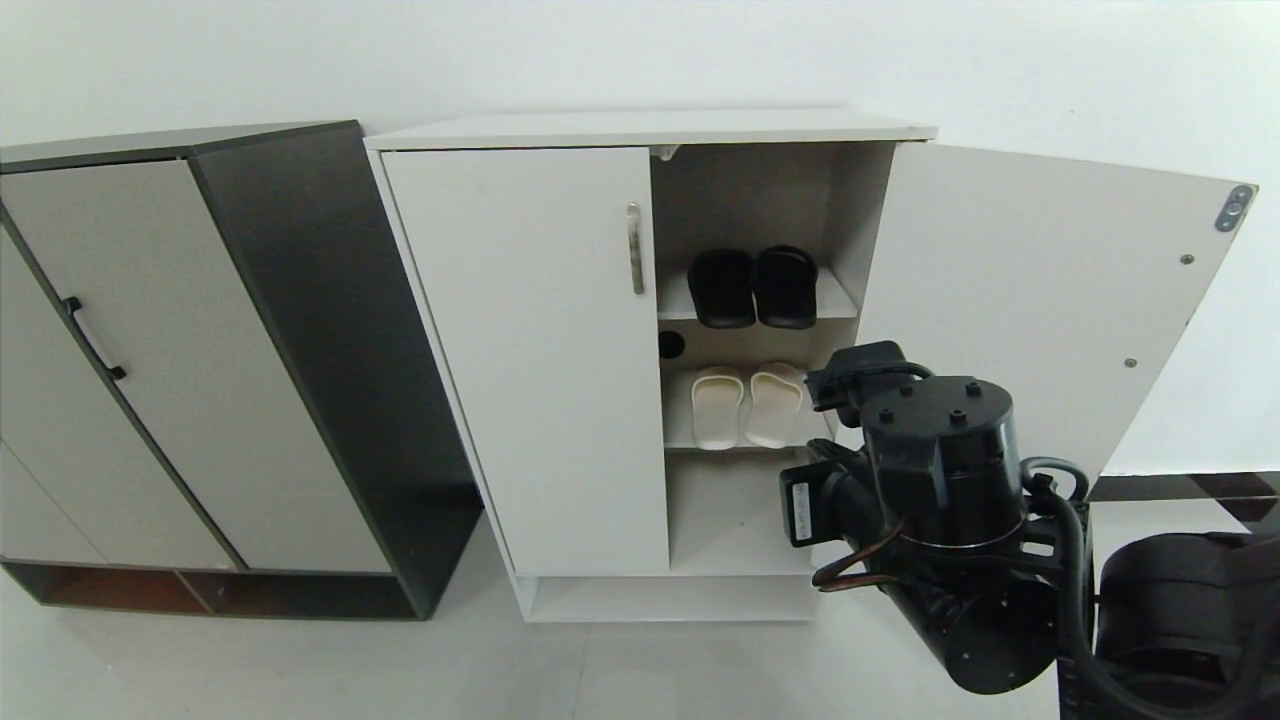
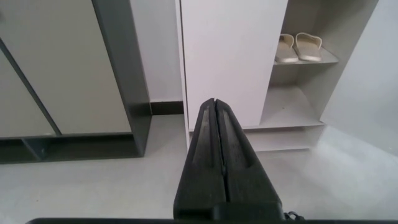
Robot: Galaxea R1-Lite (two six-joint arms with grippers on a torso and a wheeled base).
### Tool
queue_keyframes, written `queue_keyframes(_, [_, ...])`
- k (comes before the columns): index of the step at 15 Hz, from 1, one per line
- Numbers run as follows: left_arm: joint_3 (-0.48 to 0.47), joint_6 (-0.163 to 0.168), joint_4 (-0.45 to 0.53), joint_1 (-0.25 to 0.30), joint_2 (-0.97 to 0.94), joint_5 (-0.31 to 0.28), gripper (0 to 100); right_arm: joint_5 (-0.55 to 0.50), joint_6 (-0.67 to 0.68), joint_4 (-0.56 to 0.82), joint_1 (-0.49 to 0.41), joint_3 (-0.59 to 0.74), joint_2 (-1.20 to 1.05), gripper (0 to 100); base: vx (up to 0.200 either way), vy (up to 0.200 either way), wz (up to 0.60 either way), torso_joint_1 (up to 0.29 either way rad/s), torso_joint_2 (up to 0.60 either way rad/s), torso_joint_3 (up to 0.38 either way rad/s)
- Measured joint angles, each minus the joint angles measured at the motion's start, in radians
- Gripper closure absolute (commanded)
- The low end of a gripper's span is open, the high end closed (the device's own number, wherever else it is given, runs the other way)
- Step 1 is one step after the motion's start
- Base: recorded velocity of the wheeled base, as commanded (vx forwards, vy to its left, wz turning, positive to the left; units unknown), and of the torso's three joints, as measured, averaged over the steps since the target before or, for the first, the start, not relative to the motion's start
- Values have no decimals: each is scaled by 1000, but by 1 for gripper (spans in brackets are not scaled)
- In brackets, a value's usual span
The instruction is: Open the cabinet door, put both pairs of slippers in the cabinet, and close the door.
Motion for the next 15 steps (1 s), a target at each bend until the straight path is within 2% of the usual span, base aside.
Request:
queue_keyframes(9, [0, -2, 0, 0, 0, 1, 100, -1, -3, 1, -8, 9, 16, 100, 0, 0, 0, 0, -7, -5])
queue_keyframes(12, [0, -2, 0, 0, 0, 1, 100, 0, -3, 0, -13, 7, 17, 100, 0, 0, 0, 15, -188, -300])
queue_keyframes(15, [0, -2, -1, 0, 0, 1, 100, 0, -4, 0, -15, 7, 21, 100, 0, 0, 0, 53, -504, -365])
